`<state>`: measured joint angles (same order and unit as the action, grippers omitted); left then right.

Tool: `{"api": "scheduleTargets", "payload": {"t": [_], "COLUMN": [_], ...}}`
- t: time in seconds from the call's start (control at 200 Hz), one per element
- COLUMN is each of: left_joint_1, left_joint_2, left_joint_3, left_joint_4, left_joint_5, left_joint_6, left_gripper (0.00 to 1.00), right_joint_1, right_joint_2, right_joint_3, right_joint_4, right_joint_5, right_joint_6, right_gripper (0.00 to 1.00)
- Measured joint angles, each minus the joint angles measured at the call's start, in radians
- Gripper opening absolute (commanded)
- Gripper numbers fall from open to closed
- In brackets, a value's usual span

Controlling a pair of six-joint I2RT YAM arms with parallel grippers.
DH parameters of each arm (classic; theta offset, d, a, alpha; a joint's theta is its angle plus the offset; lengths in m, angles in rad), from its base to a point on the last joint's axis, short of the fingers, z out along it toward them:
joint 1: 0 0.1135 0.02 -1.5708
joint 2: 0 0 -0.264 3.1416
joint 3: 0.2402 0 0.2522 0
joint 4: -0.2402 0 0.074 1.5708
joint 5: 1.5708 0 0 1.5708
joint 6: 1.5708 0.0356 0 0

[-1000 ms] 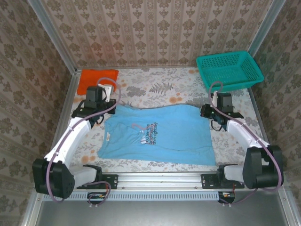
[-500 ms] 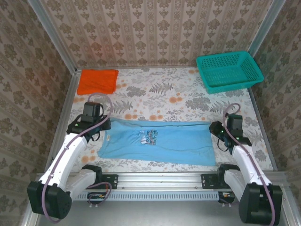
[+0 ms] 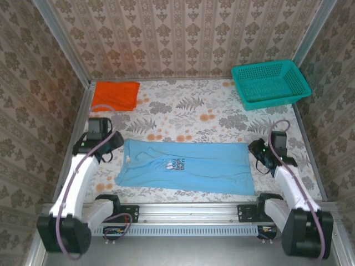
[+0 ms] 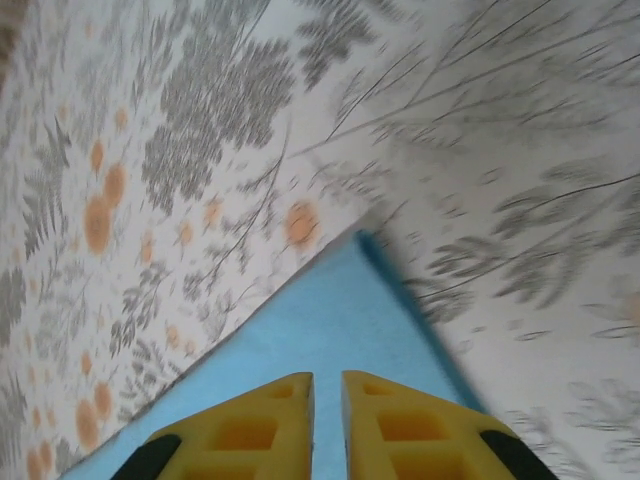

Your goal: Fold and stack the t-shirts

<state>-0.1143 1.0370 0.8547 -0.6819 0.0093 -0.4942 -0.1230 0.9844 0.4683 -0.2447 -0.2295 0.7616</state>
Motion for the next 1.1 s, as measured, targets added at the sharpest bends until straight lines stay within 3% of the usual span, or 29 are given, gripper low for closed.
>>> {"api": "scheduleTargets", "payload": {"t": [0.255, 0.46, 0.605, 0.925, 1.1], "left_joint_1": [-0.124, -0.130, -0.078, 0.025, 0.036], "left_joint_2": [0.452, 0.666, 0.731, 0.768, 0.770], "left_joint_3": [0.191, 0.287, 0.288, 0.290, 0.361], "left_joint_4": [0.040, 0.008, -0.026, -0.046, -0.075], "left_joint_5": [0.209, 0.210, 0.146, 0.024, -0.006], "left_joint_6": [0.082, 0.123, 0.141, 0.155, 0.149], "left_gripper": [0.32, 0.30, 0.30, 0.30, 0.45], "right_joint_1": [0.162, 0.171, 0.166, 0.085, 0.090], "right_joint_2": [0.342, 0.496, 0.594, 0.623, 0.570], "right_joint_3": [0.188, 0.248, 0.313, 0.347, 0.349], "right_joint_4": [-0.041, -0.094, -0.150, -0.145, -0.109], "right_joint_5": [-0.056, -0.045, -0.024, -0.022, -0.013], "right_joint_6": [-0.061, -0.086, -0.089, -0.050, -0.029], "right_gripper": [0.12, 0.12, 0.11, 0.17, 0.30]}}
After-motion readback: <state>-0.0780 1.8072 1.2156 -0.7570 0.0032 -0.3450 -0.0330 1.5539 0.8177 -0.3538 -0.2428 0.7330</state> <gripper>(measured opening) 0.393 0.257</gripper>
